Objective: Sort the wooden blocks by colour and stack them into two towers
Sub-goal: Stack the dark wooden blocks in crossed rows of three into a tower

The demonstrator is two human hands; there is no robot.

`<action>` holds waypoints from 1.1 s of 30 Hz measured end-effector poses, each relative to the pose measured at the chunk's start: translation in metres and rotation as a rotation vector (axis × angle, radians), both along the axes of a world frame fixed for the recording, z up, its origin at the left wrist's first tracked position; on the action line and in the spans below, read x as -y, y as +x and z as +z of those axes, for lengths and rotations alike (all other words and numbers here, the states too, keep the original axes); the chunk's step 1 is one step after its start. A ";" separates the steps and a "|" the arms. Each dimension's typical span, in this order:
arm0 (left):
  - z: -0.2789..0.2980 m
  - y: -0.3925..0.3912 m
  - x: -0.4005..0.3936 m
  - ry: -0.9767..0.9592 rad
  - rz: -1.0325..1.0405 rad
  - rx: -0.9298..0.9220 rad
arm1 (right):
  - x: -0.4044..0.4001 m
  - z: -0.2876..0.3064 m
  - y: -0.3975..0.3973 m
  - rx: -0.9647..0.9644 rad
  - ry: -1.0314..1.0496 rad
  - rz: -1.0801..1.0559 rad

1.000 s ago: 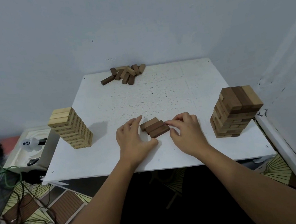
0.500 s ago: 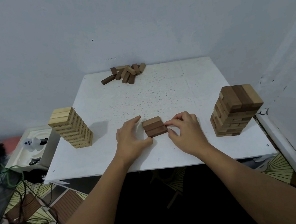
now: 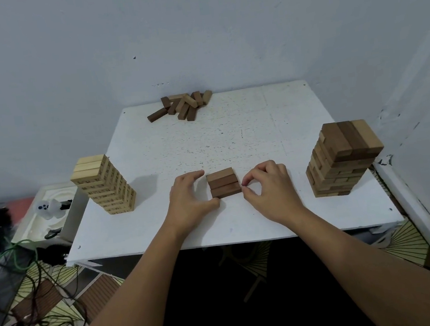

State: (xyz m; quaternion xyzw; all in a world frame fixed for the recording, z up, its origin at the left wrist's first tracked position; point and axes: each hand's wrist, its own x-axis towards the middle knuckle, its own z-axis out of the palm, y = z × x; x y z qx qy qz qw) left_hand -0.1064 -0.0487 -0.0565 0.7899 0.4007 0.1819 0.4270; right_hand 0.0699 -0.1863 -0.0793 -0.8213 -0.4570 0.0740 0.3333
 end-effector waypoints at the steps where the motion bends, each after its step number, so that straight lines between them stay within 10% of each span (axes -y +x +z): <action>1: 0.000 0.000 0.000 0.001 -0.001 0.001 | 0.000 0.000 0.000 0.002 0.002 -0.001; 33: -0.008 0.005 0.002 0.095 0.025 0.027 | -0.001 -0.002 0.002 -0.002 0.016 -0.008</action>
